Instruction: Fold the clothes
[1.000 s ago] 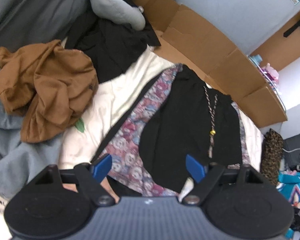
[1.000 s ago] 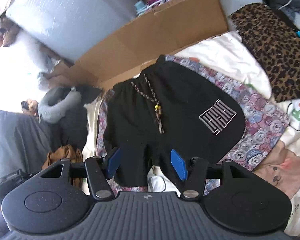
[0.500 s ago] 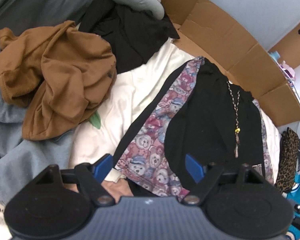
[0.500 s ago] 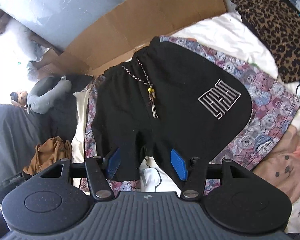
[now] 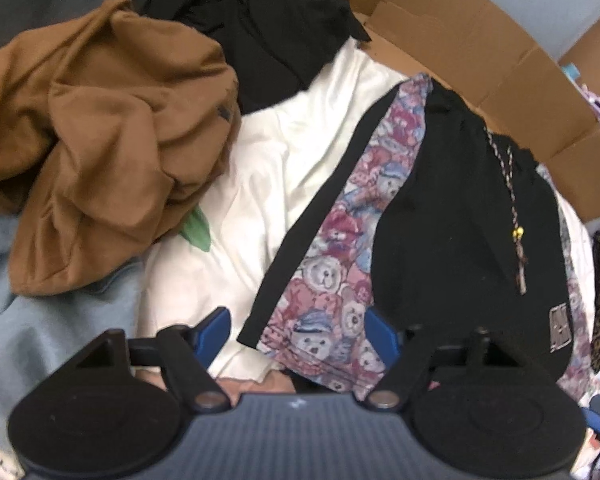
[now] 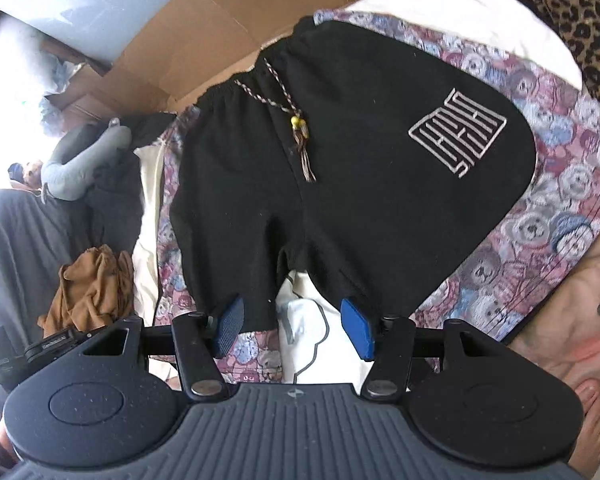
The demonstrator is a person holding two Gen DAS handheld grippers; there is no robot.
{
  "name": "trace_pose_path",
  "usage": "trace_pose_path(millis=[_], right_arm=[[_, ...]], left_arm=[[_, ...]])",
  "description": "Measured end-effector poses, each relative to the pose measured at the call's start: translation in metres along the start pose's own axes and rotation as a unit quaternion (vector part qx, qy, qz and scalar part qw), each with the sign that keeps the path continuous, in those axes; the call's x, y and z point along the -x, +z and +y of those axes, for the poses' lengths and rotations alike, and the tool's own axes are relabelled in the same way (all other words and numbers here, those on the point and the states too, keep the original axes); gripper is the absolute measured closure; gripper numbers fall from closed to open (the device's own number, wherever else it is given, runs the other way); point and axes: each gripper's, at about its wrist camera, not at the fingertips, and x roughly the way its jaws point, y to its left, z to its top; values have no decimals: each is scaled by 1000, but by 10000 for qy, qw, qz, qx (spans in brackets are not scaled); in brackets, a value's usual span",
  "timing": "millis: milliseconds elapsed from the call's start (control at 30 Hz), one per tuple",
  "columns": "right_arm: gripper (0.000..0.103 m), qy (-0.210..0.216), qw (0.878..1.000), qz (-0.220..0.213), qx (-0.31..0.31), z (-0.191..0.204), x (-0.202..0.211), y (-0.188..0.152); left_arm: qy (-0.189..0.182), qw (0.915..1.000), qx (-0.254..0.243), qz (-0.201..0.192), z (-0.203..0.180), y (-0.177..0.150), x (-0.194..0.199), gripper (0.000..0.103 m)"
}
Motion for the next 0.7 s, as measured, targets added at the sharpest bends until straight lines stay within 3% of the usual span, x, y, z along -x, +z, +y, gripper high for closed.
trace_pose_path(millis=[133,367,433,700], right_arm=[[42,-48,9999,88,46,-2,-7,-8],[42,-230,9994,248,81,-8,-12,-15],[42,-228,9992,303,125,-8,-14,-16],[42,-266,9985,439,195,-8,-24,-23]], left_arm=[[330,9989,-337,45,-2,-2,-23,43],[181,9990,-255,304,11,-7,-51,55],[147,9987,-317,359,11,-8,-55,66],[86,9966,-642,513,10,-6,-59,74]])
